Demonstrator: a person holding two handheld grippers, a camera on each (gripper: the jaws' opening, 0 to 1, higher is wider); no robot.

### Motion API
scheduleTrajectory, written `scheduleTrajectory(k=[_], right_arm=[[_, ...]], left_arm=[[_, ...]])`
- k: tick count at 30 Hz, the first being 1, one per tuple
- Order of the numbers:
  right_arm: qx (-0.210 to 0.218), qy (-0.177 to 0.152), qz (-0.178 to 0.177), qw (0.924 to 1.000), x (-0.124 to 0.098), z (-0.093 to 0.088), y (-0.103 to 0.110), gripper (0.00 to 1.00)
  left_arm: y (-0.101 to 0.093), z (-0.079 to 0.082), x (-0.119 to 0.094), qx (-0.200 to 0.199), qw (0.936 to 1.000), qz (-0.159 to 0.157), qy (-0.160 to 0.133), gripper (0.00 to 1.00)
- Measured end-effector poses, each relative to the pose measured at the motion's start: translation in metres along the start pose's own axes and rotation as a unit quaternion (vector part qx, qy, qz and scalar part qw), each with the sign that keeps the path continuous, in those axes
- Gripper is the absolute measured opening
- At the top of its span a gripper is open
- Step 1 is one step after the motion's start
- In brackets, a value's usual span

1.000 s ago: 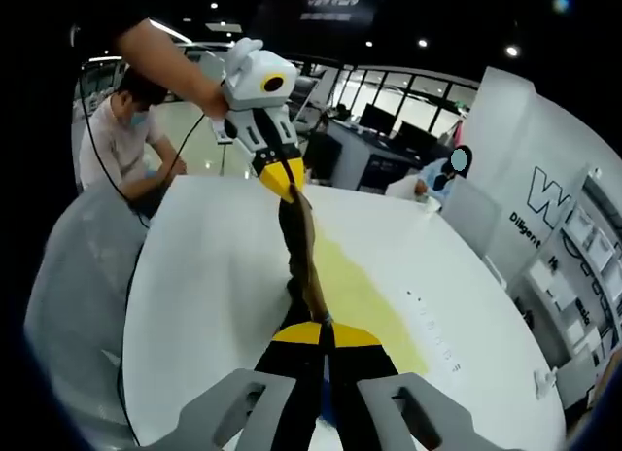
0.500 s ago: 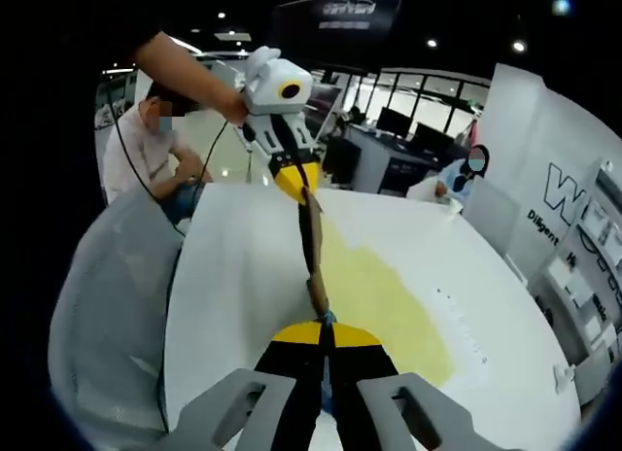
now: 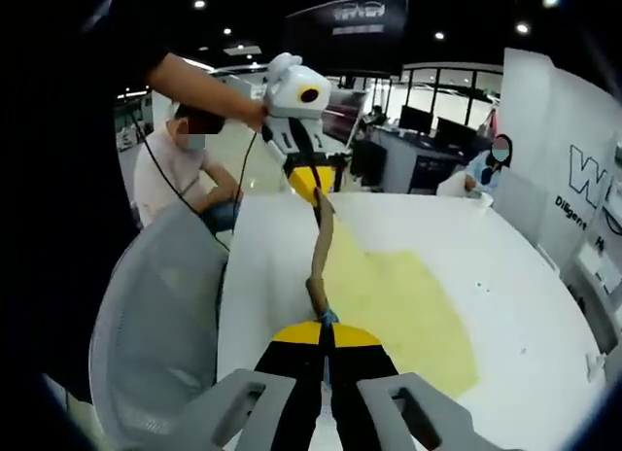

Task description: Fold the garment on the visible template until the final outline fits inside the template.

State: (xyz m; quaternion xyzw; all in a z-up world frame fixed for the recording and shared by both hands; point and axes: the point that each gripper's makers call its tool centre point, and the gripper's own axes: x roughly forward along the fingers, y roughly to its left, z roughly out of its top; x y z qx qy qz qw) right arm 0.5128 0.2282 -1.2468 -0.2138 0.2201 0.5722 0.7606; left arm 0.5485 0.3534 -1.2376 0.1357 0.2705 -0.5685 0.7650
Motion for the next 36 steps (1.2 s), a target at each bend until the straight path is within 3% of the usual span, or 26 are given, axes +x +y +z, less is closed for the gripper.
scheduleTrajectory(k=[7,14,22,36], right_arm=[[0.016,0.0,0.04,0.9991,-0.006,0.001,0.018,0.0],[0.029,0.006,0.091,0.9954,-0.018,0.004,0.042,0.0],[0.05,0.01,0.123,0.9911,-0.029,0.01,0.048,0.0],[0.045,-0.001,0.075,0.9962,-0.024,0.01,0.003,0.0]], left_arm=[[-0.02,-0.001,-0.006,-0.006,0.9993,-0.036,0.007,0.07],[-0.049,0.004,-0.018,-0.01,0.9942,-0.107,0.013,0.07],[-0.06,0.012,-0.024,-0.012,0.9892,-0.145,0.015,0.07],[-0.014,0.023,-0.006,-0.004,0.9963,-0.085,-0.001,0.07]])
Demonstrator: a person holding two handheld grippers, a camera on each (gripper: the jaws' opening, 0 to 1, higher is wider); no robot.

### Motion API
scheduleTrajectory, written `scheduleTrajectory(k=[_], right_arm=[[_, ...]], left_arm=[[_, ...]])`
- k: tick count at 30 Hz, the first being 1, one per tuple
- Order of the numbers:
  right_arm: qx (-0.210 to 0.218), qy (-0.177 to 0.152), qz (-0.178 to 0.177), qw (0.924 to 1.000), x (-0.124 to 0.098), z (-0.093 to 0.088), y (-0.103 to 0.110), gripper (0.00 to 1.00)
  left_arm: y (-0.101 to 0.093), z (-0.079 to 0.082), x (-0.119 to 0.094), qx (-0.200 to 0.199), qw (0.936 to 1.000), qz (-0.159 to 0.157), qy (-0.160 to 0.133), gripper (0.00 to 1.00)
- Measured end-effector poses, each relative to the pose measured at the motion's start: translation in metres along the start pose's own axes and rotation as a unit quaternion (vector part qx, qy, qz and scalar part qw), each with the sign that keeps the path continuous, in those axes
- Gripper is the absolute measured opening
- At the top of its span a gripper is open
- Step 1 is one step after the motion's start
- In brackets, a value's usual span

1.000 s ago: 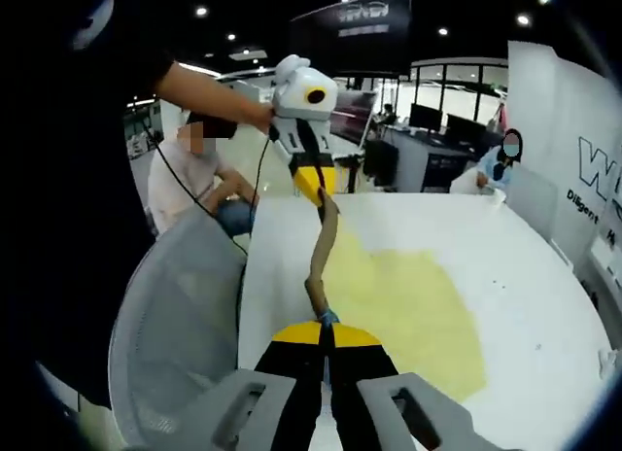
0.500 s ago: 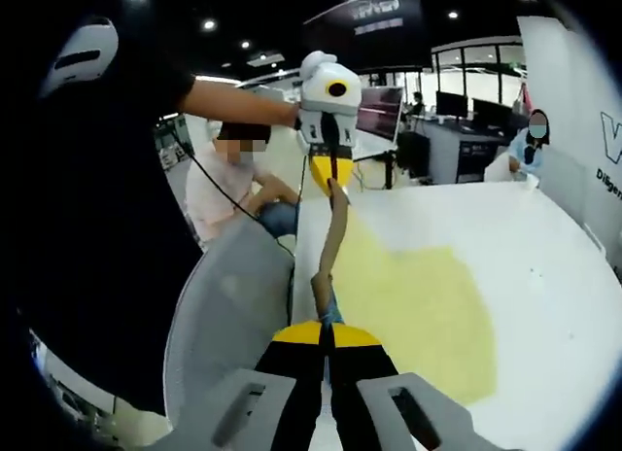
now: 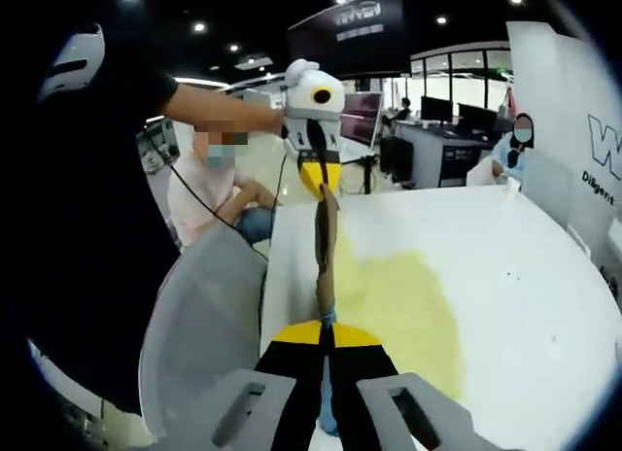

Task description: Fold the garment on the visible template until the final outline fits inside the template.

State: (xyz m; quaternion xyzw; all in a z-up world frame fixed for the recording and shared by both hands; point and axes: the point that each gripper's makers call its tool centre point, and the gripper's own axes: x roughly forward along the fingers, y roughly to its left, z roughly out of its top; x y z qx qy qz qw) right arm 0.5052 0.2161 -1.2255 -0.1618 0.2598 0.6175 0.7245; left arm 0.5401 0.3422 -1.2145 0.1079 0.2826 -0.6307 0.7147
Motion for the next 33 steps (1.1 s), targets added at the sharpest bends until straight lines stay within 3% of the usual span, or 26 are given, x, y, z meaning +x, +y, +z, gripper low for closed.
scheduleTrajectory(k=[6,17,33], right_arm=[[-0.003,-0.003,-0.021,0.9998,0.001,0.001,-0.024,0.0],[-0.006,-0.004,-0.064,0.9979,0.005,-0.001,-0.065,0.0],[-0.034,0.003,-0.11,0.9934,0.008,0.0,-0.108,0.0]], left_arm=[[0.022,0.003,0.004,0.006,0.9995,0.03,-0.004,0.07],[0.055,0.008,0.01,0.007,0.9983,0.057,-0.005,0.07],[0.1,0.016,0.021,0.018,0.9949,0.099,-0.005,0.07]])
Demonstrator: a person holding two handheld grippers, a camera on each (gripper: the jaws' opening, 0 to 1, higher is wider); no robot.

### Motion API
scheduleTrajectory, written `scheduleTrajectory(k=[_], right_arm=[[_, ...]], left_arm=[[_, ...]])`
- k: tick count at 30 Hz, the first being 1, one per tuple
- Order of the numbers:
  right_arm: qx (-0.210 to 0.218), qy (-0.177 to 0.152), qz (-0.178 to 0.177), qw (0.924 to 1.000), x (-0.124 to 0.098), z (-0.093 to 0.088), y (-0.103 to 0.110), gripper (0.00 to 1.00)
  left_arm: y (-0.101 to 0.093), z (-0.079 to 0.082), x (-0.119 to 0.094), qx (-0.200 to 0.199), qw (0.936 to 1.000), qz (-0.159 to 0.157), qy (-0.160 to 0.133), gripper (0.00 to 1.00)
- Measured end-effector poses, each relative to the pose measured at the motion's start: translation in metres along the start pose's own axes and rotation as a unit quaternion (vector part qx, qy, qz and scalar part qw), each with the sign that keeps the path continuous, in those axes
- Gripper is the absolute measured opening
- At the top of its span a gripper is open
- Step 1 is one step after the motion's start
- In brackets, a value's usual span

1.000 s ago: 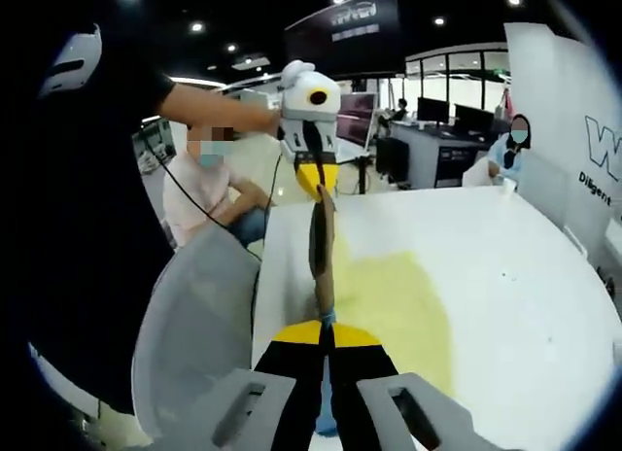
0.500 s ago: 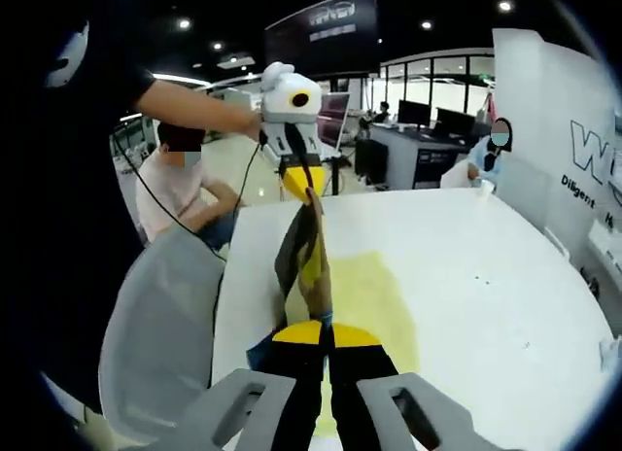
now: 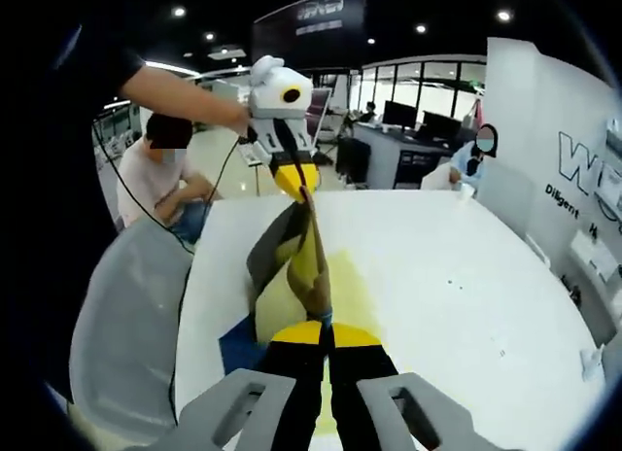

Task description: Fold the garment on the visible template until the final outline fits inside the template.

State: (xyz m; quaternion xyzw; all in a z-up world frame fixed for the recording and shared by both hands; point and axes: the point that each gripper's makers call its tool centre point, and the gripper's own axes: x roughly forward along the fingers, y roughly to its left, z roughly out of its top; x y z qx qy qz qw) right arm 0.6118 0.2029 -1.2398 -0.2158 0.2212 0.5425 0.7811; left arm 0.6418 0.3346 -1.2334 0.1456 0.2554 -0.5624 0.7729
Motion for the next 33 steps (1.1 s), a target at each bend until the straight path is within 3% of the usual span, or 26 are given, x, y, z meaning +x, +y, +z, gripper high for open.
scheduleTrajectory(k=[18,33], right_arm=[[-0.044,0.015,-0.066,0.9967,0.013,0.001,-0.049,0.0],[-0.048,-0.003,-0.137,0.9893,0.016,0.001,-0.093,0.0]], left_arm=[[0.049,0.007,0.02,0.021,0.9982,0.056,0.002,0.07],[0.082,0.025,0.034,0.022,0.995,0.091,-0.035,0.07]])
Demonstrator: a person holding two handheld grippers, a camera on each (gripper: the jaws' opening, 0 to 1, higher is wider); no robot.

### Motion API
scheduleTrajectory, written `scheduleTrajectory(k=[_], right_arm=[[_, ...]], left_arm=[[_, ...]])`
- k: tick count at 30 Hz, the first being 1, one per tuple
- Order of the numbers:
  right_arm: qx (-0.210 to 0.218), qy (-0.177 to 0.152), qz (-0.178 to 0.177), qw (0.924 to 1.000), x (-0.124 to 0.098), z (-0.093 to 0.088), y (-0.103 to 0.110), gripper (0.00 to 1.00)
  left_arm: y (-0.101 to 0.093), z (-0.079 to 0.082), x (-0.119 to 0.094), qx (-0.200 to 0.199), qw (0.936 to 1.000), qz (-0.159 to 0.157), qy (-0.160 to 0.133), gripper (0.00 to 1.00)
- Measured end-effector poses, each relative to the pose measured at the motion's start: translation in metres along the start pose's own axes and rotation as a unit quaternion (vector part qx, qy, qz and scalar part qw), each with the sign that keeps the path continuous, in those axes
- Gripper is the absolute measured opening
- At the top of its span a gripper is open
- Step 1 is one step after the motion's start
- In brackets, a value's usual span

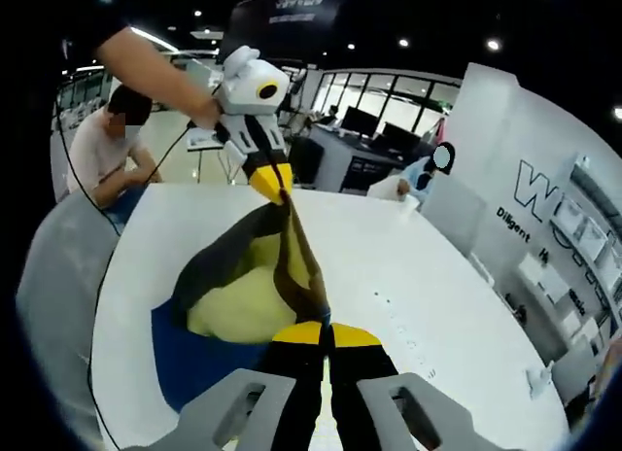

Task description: Fold the garment on the visible template until the final outline fits inside the template.

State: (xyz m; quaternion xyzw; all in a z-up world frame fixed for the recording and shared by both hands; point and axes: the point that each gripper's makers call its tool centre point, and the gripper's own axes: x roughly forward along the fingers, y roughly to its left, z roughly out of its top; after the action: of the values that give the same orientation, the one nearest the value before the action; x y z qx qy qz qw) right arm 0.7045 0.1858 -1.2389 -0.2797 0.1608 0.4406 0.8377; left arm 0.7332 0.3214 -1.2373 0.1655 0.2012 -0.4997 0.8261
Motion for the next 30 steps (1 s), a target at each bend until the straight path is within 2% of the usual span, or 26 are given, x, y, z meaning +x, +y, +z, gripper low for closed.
scheduleTrajectory(k=[4,10,17,21,24,30], right_arm=[[0.003,0.001,-0.02,0.9998,0.01,-0.003,-0.013,0.0],[0.009,0.013,-0.035,0.9992,0.027,-0.016,-0.029,0.0],[0.017,0.01,-0.053,0.9984,0.041,-0.019,-0.042,0.0],[0.014,0.016,-0.06,0.998,0.051,-0.022,-0.047,0.0],[0.015,0.024,-0.063,0.9976,0.06,-0.028,-0.049,0.0],[0.038,0.038,-0.07,0.9961,0.076,-0.042,-0.053,0.0]], left_arm=[[0.015,-0.002,0.012,0.013,0.9995,0.028,0.001,0.07],[0.03,-0.007,0.026,0.017,0.9988,0.045,0.005,0.07],[0.045,-0.008,0.034,0.033,0.9974,0.064,0.003,0.07],[0.056,-0.013,0.041,0.045,0.996,0.077,0.005,0.07],[0.064,-0.018,0.047,0.039,0.9956,0.085,0.011,0.07],[0.073,-0.03,0.059,0.033,0.9949,0.093,0.021,0.07]])
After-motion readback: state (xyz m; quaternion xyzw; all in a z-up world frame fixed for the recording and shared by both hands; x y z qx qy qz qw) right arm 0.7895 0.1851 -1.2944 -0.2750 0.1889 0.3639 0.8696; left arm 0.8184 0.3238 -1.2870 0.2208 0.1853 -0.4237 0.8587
